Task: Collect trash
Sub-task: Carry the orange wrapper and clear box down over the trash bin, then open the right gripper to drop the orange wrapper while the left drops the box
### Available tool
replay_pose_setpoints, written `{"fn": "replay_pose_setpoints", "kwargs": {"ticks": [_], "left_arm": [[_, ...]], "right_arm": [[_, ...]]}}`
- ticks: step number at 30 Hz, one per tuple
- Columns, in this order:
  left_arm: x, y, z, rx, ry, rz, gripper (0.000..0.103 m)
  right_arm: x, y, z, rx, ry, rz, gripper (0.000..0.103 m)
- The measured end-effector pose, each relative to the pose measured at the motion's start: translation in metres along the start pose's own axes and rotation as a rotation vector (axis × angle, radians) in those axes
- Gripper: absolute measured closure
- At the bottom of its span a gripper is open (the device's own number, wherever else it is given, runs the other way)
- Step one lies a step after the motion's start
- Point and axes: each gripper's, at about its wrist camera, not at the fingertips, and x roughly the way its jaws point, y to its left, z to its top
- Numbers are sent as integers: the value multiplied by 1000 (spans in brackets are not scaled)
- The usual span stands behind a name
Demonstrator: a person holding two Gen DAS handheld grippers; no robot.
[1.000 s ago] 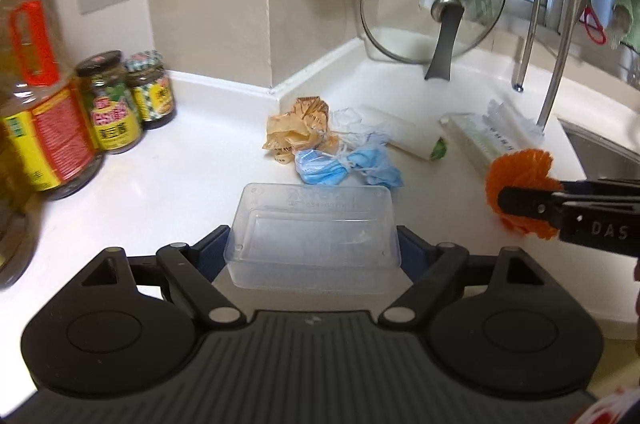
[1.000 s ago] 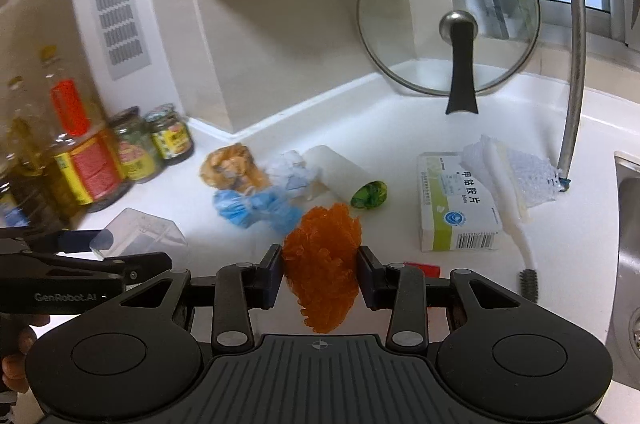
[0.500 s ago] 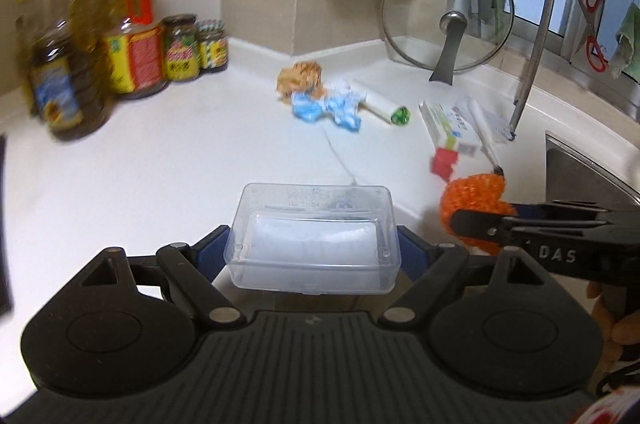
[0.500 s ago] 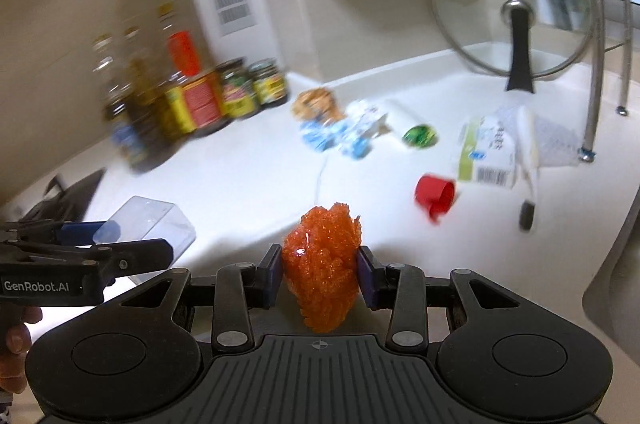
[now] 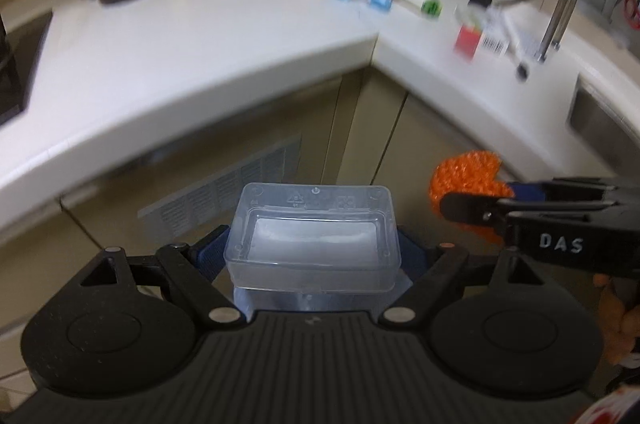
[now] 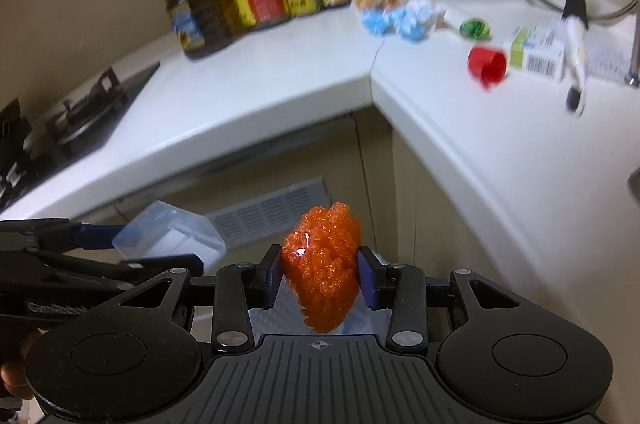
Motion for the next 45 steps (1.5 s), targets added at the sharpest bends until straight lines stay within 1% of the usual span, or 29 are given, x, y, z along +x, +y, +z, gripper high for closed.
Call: {"fn": "replay_pose_setpoints", "kwargs": {"ticks": [3, 6, 10, 14, 21, 28, 35, 41, 45], "left_arm": [[23, 6, -11, -2, 63, -3, 18], [43, 10, -19, 5, 103, -11, 18], [62, 16, -26, 2, 133, -22, 18], [78, 21, -32, -5, 167, -11, 18], [109, 23, -42, -14, 202, -25, 18], [138, 21, -46, -5, 237, -53, 18], [167, 20, -48, 11, 276, -53, 19], [171, 27, -49, -16, 293, -59, 18], [170, 30, -48, -20, 298, -47, 17]], "right_arm": [[19, -5, -13, 0, 45, -7, 63], [36, -9, -24, 3, 75, -23, 63], [57, -14, -35, 5, 111, -45, 63], [82, -20, -45, -7, 139, -52, 63], [115, -37, -54, 13, 154, -60, 63], [127, -45, -54, 26, 172, -67, 63], [145, -49, -55, 25, 205, -67, 63], [152, -51, -56, 23, 217, -60, 63], [153, -49, -57, 17, 228, -51, 63]]}}
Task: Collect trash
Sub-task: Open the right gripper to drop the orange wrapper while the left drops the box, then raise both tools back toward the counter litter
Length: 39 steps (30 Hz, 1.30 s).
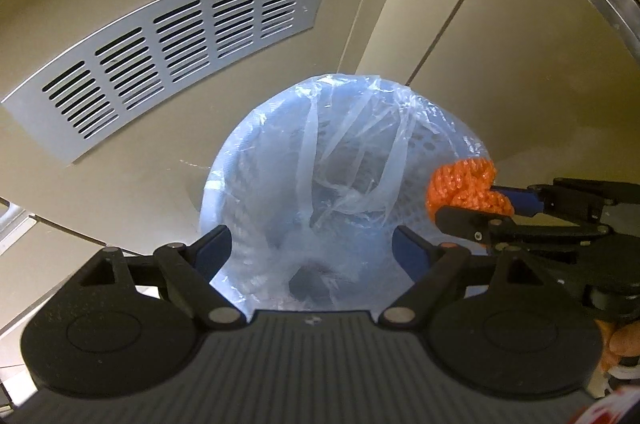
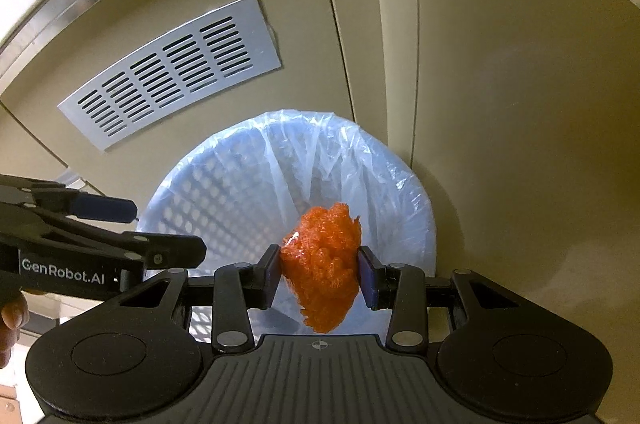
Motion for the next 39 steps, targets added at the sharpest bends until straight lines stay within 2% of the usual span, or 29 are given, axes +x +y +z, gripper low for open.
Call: {"fn": "replay_pose_setpoints", "kwargs": {"ticks": [8, 9, 11, 14, 28, 39], "left_arm": [[-4, 1, -2, 10, 1, 14, 17], [-6, 2, -2, 9, 0, 17, 17], [-7, 4, -3, 1, -1, 19, 17], [-9, 6, -4, -6, -2, 20, 17], [-23, 0, -7, 9, -14, 48, 17], [-67, 2, -15, -26, -54, 61, 17]], "right_arm": [[12, 8, 2, -17, 19, 5, 62], [13, 8, 3, -16, 20, 7, 60], [15, 7, 3, -11, 9, -6, 47], [14, 3, 3, 2, -10, 9, 40], [0, 6, 1, -12, -8, 11, 35], [-47, 24, 1, -30, -48, 15, 35]]}}
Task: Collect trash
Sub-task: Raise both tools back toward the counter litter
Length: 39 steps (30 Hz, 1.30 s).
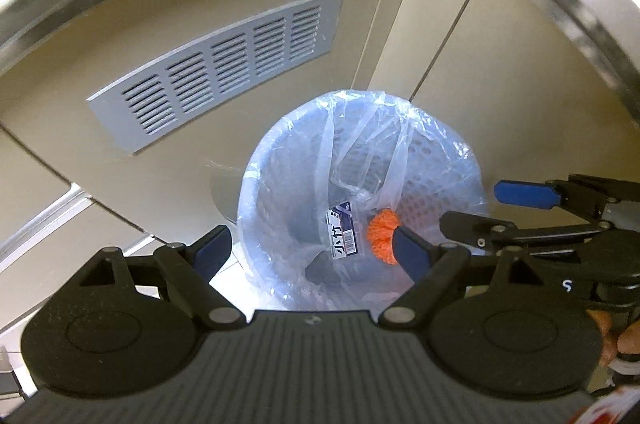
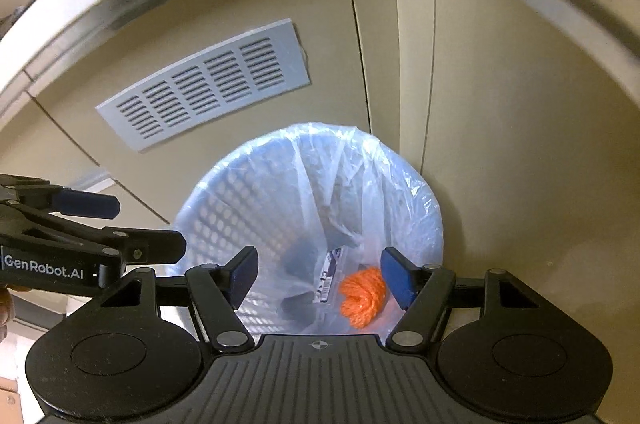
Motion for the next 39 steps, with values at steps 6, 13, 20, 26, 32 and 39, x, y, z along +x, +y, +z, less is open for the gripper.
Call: {"fn": "replay_pose_setpoints", "kwargs": {"ticks": [6, 13, 20, 26, 32, 39], "left_arm": [[-44, -3, -2, -31, -48, 14, 17], [-101, -19, 1, -30, -115, 34, 17], [-144, -43, 6, -13, -207, 20, 17], [-165, -73, 19, 26, -280, -9, 17], [-175, -103, 37, 83, -336, -51, 17], [-175, -144, 69, 191, -397, -77, 17]], "right_arm": [[-47, 12, 5, 2, -34, 20, 35], [-109, 20, 10, 9, -107, 41, 35], [-167, 10, 17, 59, -244, 17, 35], [-204, -11, 20, 113, -314, -29, 35], [-229, -38, 21, 165, -369, -79, 35], [-248, -71, 29, 219, -418, -136, 35]]}}
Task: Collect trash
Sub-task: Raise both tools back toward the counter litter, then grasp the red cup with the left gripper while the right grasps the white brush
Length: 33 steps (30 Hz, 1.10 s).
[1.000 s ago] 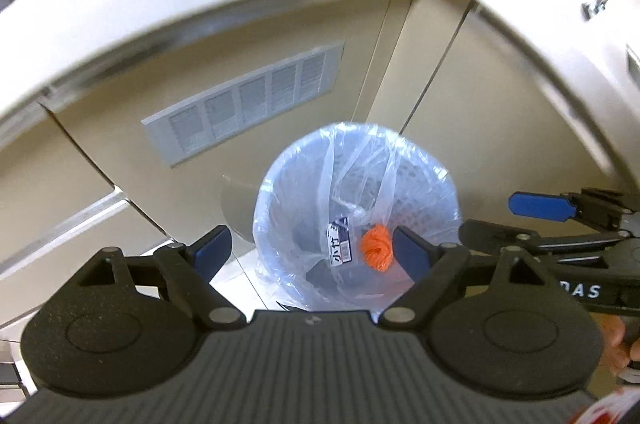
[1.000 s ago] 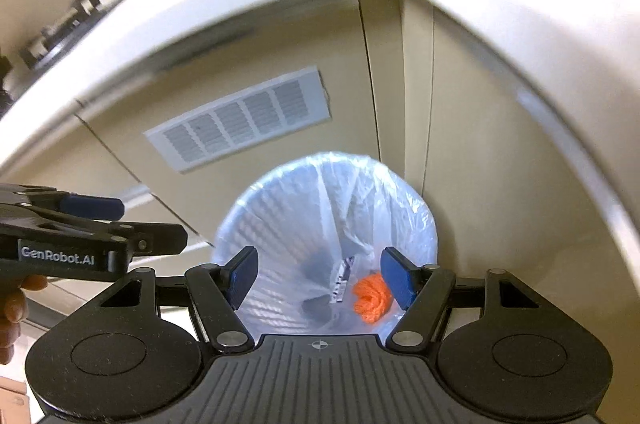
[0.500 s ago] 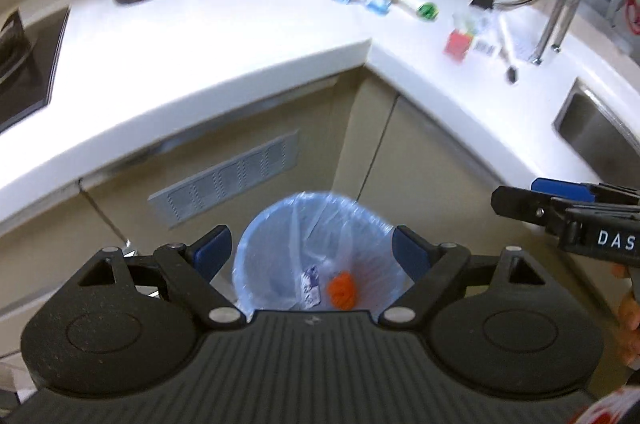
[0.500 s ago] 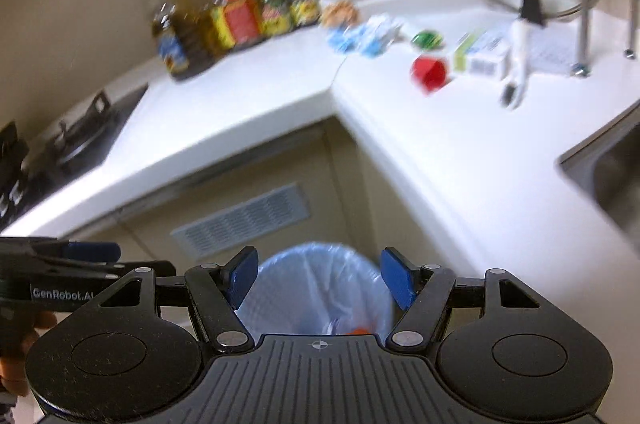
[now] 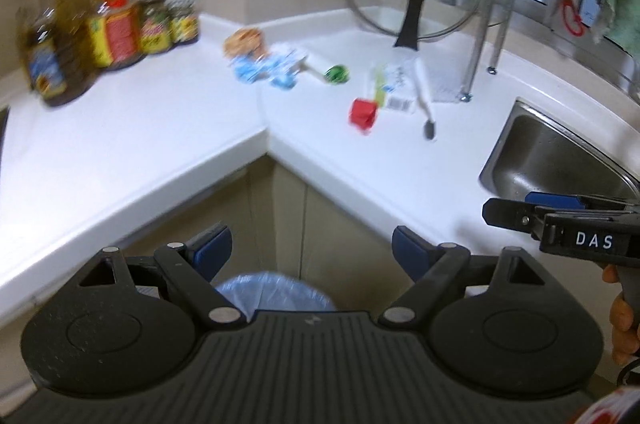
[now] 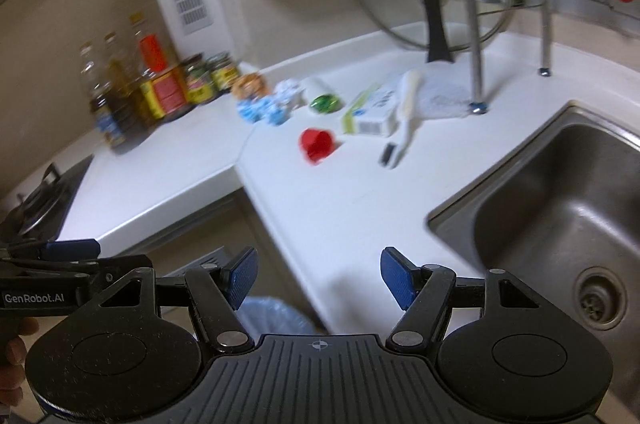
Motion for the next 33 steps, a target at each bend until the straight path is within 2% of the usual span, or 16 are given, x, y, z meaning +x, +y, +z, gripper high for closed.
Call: {"fn": "replay_pose_setpoints", "kwargs": {"ticks": [6, 17, 30, 33], "left_arm": [[23, -21, 24, 76, -33, -42, 17], [78, -30, 65, 155, -43, -119, 19], [155, -28, 104, 192, -15, -173, 27], [171, -30, 108, 199, 3, -181, 32]], "right_arm": [[2, -18, 10, 28, -24, -41, 35], [32, -48, 37, 98, -24, -110, 35], [79, -65, 67, 151, -29, -155, 35], [89, -66, 72, 154, -28, -159, 35]]}}
